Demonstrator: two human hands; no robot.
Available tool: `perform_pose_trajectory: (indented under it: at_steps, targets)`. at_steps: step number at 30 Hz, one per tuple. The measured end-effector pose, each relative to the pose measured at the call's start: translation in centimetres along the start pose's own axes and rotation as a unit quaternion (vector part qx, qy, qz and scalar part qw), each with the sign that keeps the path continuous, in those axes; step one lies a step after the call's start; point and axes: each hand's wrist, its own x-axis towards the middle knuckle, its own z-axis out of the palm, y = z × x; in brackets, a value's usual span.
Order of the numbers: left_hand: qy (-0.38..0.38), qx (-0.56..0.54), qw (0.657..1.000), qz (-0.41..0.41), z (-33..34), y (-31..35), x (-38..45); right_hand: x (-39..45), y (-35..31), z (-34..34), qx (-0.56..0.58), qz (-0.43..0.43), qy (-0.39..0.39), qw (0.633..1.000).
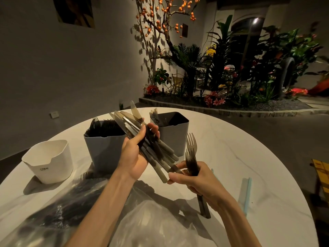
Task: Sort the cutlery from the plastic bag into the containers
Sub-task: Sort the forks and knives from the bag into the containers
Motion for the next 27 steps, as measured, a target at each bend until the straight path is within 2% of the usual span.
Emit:
perform_pose_trajectory:
  at_steps: [7, 12, 18, 27]
  targets:
    - [-0.026, 0.027, 0.999, -0.006, 0.7, -1.1, -0.6, -0.1, 0.0, 0.3, -0.031, -0.007, -0.001, 0.999]
    - [-0.058, 0.041, 0.997, -0.032, 1.1, -1.7, -1.0, 0.5, 0.5, 0.3, -0.025, -0.092, 0.077, 0.992]
    - [-0.087, 0.073, 0.991, -0.067, 1.7, -3.0, -1.4, 0.8, 1.4, 0.8, -0.037, -0.106, 0.086, 0.990]
    - [-0.113, 0.050, 0.990, -0.068, 1.6, -2.6, -1.3, 1.3, 1.9, 1.7, -0.028, -0.135, 0.070, 0.988]
